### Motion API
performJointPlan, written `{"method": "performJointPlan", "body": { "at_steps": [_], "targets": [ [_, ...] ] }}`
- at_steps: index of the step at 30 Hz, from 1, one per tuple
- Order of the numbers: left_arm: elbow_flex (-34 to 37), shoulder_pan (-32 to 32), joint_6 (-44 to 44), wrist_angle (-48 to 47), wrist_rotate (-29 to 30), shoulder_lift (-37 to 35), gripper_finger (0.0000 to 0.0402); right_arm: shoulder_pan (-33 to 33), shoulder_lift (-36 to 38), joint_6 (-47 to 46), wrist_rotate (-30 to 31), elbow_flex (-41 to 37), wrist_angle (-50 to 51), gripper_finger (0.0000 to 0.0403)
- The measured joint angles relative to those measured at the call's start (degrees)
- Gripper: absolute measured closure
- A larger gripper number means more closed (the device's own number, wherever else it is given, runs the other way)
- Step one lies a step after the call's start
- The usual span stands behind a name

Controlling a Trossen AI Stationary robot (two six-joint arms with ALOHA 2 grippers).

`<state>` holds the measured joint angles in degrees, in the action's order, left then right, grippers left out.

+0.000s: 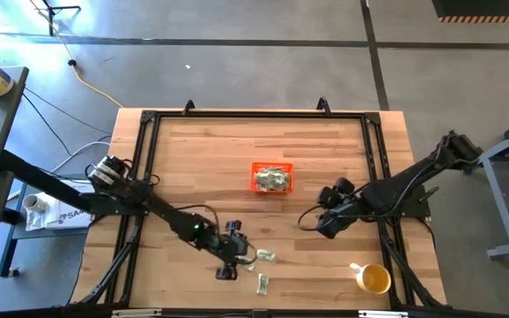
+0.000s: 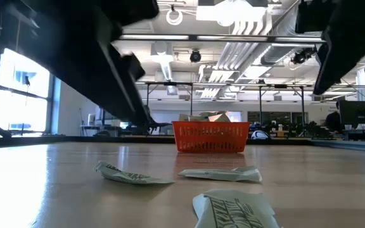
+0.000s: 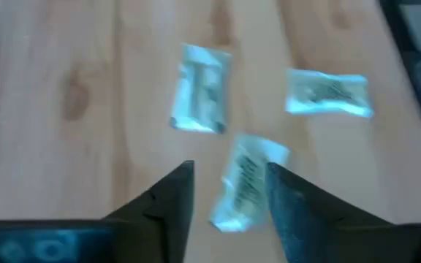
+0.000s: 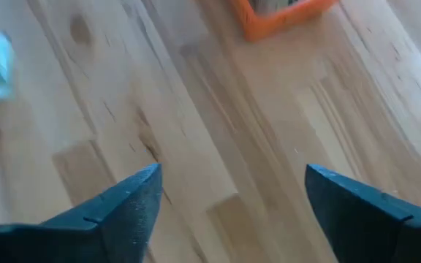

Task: Pick and place Stevia / Truvia into bins
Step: Put the stevia packet into the orange bin

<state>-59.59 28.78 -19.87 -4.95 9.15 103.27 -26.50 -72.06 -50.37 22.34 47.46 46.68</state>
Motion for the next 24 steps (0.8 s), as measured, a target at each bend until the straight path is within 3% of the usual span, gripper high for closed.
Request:
{"method": "performJointPlan", "body": {
  "at_steps": [5,10,17,24],
  "targets": [
    [-2.54,-1.68,1.09,0.44,-4.14,2.62,0.0148,-0.02,-0.47,6.25,-0.78,-0.44,0.97,0.0034],
    [-3.02,-1.68,4.34,-0.57,-8.59,3.93,0.0135,-0.02,-0.58,8.42,-1.04,-0.44,3.40,0.0021],
    [-3.14,-1.40,11.46,-3.48,-5.87,5.61,0.0175,-0.02,-0.58,8.48,2.45,-0.44,4.85,0.0024],
    [-3.20,-1.40,14.22,-5.11,-2.87,7.05,0.0251,0.09,-0.58,8.37,4.25,-0.44,6.02,0.0024]
  ]
}}
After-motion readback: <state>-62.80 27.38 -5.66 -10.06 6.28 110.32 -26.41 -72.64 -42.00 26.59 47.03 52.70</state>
